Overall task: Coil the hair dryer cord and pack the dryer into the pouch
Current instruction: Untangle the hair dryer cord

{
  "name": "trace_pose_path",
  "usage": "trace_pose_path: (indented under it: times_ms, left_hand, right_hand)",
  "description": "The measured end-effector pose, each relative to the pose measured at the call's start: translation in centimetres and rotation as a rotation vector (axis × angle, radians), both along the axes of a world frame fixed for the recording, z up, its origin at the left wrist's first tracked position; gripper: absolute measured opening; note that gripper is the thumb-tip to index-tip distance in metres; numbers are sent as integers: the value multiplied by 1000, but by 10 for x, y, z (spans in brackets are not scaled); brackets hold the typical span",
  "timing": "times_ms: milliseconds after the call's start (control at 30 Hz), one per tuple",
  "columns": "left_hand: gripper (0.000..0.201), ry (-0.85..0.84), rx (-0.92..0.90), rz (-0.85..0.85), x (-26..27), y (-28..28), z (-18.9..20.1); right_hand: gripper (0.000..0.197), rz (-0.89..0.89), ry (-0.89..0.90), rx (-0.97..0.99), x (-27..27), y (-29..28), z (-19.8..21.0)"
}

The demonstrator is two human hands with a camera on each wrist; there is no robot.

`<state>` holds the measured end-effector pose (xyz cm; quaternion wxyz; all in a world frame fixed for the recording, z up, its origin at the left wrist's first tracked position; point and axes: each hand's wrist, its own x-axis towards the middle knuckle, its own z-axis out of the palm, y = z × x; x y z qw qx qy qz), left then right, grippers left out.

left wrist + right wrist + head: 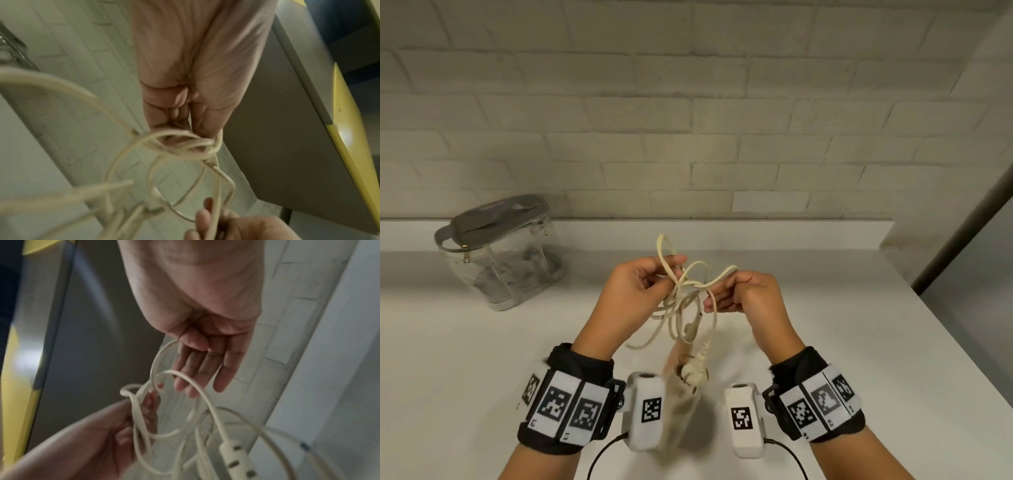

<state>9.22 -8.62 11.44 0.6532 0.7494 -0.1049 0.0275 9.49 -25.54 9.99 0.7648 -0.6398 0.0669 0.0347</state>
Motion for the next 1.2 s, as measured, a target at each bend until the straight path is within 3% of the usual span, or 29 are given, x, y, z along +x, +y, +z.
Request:
trace_pose_path:
  times_ms: [67, 167, 233, 300, 400, 467, 567, 667, 733, 800, 867, 900, 1033, 1200]
  left_hand:
    - [23, 7, -5, -30, -1, -5, 0]
    - [21, 31, -40, -72, -1, -8, 1]
    - [26, 23, -33, -94, 0, -5, 3]
    - [30, 0, -17, -99, 2, -3, 5]
    - [26, -72, -45, -72, 4, -4, 8]
    - [23, -122, -112, -10, 6, -6, 9]
    - [27, -143, -259, 105, 12, 1, 9]
    - [34, -146, -270, 159, 13, 18, 4]
    - [36, -209, -107, 258, 12, 27, -1]
    - [31, -278, 218, 325, 11, 37, -4]
    - [25, -198, 472, 261, 10, 45, -4]
    - [27, -130, 483, 200, 9, 46, -4]
    - [28, 68, 26, 41, 9, 42, 3]
    - [26, 19, -472, 209, 17, 45, 8]
  right_hand:
    - [38, -103, -33, -165, 1, -2, -8]
    - [30, -209, -263, -781, -5, -13, -21]
    - [27, -294, -389, -953, -8, -23, -19]
    - [26, -216, -520, -812, -10, -27, -8]
    - [65, 334, -570, -654, -8, -23, 5]
    - [81, 516, -513, -656, -2, -15, -1]
    - [65, 424, -481, -787, 7, -9, -17]
    - [50, 284, -482, -767, 11, -11, -25]
    - [45, 243, -511, -749, 13, -14, -23]
    - [39, 217, -517, -730, 16, -18, -21]
    - [36, 168, -489, -700, 19, -22, -21]
    - [35, 154, -476, -674, 19, -23, -22]
    - [40, 251, -466, -535, 13, -16, -21]
    - [57, 308, -387, -556, 11, -16, -26]
